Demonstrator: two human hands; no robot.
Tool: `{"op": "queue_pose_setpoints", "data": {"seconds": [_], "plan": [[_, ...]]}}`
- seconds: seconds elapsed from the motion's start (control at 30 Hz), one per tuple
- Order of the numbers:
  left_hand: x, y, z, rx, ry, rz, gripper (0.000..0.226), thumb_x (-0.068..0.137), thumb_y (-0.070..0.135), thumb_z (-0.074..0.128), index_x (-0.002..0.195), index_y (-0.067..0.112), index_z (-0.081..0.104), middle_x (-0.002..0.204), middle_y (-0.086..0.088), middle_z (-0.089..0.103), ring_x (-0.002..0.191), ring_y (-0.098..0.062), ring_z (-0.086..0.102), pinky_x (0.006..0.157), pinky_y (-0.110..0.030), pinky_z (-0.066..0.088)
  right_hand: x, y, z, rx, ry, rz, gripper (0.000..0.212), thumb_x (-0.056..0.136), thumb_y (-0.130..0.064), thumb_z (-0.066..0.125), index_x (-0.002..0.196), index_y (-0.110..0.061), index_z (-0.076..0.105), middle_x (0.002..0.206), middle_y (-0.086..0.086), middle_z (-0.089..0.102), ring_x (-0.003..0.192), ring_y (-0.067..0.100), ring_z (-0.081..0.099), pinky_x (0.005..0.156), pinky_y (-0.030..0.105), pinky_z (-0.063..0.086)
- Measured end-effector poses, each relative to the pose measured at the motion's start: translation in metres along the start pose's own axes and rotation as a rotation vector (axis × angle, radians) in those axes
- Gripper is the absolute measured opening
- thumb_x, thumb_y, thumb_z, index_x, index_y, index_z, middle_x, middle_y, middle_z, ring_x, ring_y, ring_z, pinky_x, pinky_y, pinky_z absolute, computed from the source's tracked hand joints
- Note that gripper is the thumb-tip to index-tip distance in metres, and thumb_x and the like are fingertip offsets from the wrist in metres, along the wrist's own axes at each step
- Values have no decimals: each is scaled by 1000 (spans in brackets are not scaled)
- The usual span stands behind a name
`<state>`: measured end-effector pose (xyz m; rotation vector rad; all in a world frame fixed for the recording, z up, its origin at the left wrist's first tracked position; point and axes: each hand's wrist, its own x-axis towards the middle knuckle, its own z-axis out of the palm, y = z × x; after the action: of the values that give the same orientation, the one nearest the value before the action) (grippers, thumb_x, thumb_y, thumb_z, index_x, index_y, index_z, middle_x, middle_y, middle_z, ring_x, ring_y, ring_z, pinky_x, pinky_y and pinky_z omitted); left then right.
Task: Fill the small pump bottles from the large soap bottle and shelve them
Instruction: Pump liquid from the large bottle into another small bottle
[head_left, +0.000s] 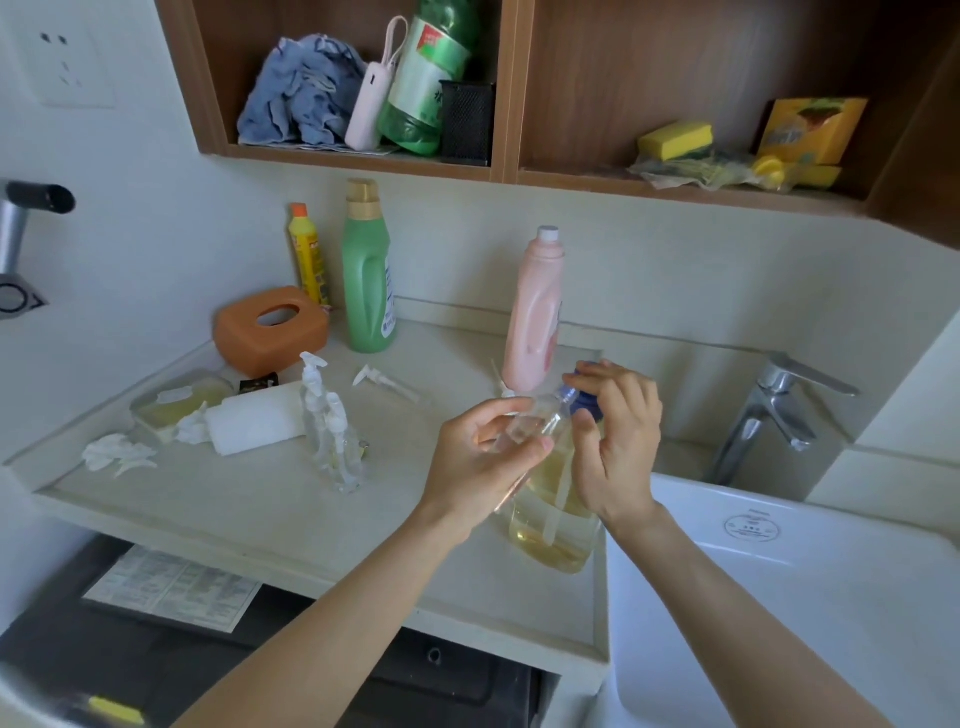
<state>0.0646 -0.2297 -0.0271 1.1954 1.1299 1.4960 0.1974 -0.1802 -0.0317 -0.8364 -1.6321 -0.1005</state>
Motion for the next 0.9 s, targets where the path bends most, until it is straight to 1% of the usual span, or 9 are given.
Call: {"op": "queue_pose_setpoints", "data": {"seconds": [0.1, 0.23, 0.33, 0.47, 0.57, 0.63, 0.7, 0.8, 0.9], "plan": [[-1, 3, 1, -33, -9, -13, 32, 79, 2, 76, 108, 12, 66, 80, -1, 71, 62, -22, 54, 59, -35, 48, 3, -6, -5, -22, -41, 9, 36, 84, -22, 38, 94, -7, 68, 103, 3, 65, 101, 29, 55, 83, 38, 37], [0, 13, 2, -23, -8, 25, 29, 79, 3, 76, 102, 18, 67, 86, -2, 72, 66, -14, 61, 63, -34, 52, 24, -10, -19, 10, -101, 3, 38, 88, -26, 36, 92, -9, 69, 99, 1, 66, 90, 27, 55, 78, 42, 41], [1, 18, 2, -41, -32, 33, 28, 79, 2, 75, 101, 17, 67, 86, -3, 73, 66, -15, 61, 59, -30, 51, 34, -11, -27, -90, -110, -57, 38, 89, -30, 37, 88, -14, 70, 94, -4, 69, 86, 23, 61, 78, 39, 38], [1, 17, 1, -42, -37, 24, 31, 79, 4, 76, 107, 13, 66, 87, -6, 72, 67, -18, 60, 60, -31, 52, 28, -4, -23, -62, -80, -87, 39, 91, -29, 38, 96, -9, 71, 105, 1, 69, 101, 20, 62, 87, 37, 39], [1, 15, 3, -16, -41, 32, 36, 73, 9, 82, 105, 16, 67, 90, -10, 72, 68, -17, 61, 62, -34, 53, 13, 3, -14, 79, -53, -123, 48, 96, -32, 35, 107, 3, 64, 117, 6, 61, 117, 20, 52, 101, 33, 36], [0, 11, 4, -6, -33, 23, 39, 67, 16, 80, 103, 16, 67, 84, -7, 72, 63, -20, 58, 57, -34, 51, 4, 5, -7, 94, -9, -142, 51, 97, -33, 32, 106, 6, 63, 115, 8, 60, 118, 19, 49, 104, 31, 34], [-1, 6, 4, 2, -10, 5, 39, 64, 20, 78, 102, 16, 67, 82, -5, 72, 61, -21, 58, 57, -35, 50, 1, 7, -1, 71, 24, -112, 45, 95, -29, 35, 100, 4, 66, 106, 10, 65, 111, 21, 53, 100, 29, 37], [-3, 4, 3, 57, 7, 8, 40, 63, 24, 80, 101, 19, 68, 92, -8, 74, 72, -18, 65, 67, -40, 55, 1, 5, 2, -4, 81, -28, 32, 84, -17, 41, 89, -6, 70, 95, 3, 68, 102, 17, 57, 89, 26, 37], [-4, 4, 4, 26, 12, -17, 37, 71, 12, 83, 104, 15, 68, 92, -13, 72, 64, -20, 61, 60, -37, 51, 2, 2, 1, -22, 70, 18, 32, 80, -14, 39, 86, -9, 71, 94, 1, 69, 96, 21, 58, 85, 29, 36]]}}
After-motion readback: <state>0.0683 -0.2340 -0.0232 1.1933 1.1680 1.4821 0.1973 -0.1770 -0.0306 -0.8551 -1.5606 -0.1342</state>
